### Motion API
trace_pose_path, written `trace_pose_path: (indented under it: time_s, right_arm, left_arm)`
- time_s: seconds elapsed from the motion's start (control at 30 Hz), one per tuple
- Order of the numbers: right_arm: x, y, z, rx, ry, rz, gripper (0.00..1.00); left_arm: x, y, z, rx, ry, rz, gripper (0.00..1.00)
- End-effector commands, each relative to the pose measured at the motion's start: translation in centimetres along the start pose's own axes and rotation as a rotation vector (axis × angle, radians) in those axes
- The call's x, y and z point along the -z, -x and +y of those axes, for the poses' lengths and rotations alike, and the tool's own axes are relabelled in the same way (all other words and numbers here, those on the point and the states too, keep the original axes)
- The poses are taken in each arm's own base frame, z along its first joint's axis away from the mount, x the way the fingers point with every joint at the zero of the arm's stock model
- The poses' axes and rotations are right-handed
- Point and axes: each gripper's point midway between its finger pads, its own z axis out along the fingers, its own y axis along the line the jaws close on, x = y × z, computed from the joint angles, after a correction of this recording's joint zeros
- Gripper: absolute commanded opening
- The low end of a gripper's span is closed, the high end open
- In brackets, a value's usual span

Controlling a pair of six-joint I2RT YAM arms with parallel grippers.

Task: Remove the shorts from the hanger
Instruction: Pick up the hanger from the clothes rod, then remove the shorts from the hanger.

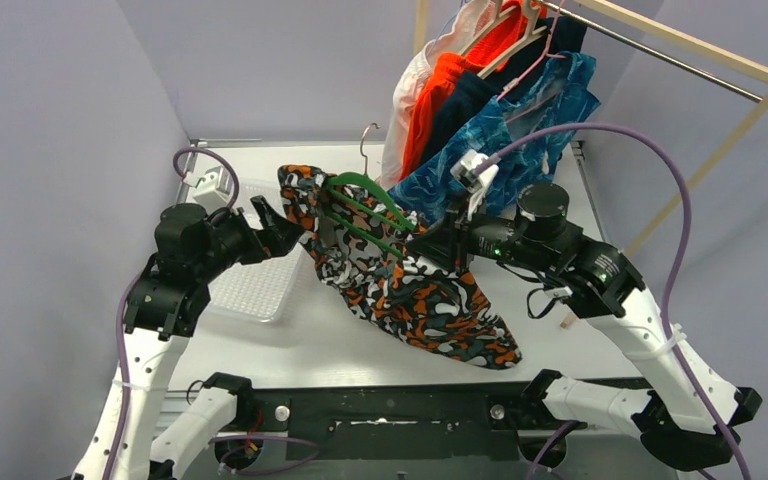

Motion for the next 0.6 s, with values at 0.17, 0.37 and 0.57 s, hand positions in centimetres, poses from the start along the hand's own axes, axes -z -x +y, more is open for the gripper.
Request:
trace_pose_path:
  time_s: [0.17, 0.37, 0.57]
  right_arm:
    - [-3.7, -11.7, -5.0, -0.152, -0.123, 0.150, 0.00]
    - [-3.4, -12.8, -4.6, -0.217, -0.096, 0.061, 0.00]
    - [-2.6, -13.0, -4.6, -0.231, -0.113, 0.057, 0.00]
  left_arm:
    - [1.5, 2.8, -2.2, -0.025, -0.063, -0.121, 0.95]
    - [-2.2, -2.4, -0.6, -0.005, -0.077, 0.079, 0.92]
    - [-4.7, -6.6, 0.6, 0.032, -0.057, 0.219, 0.89]
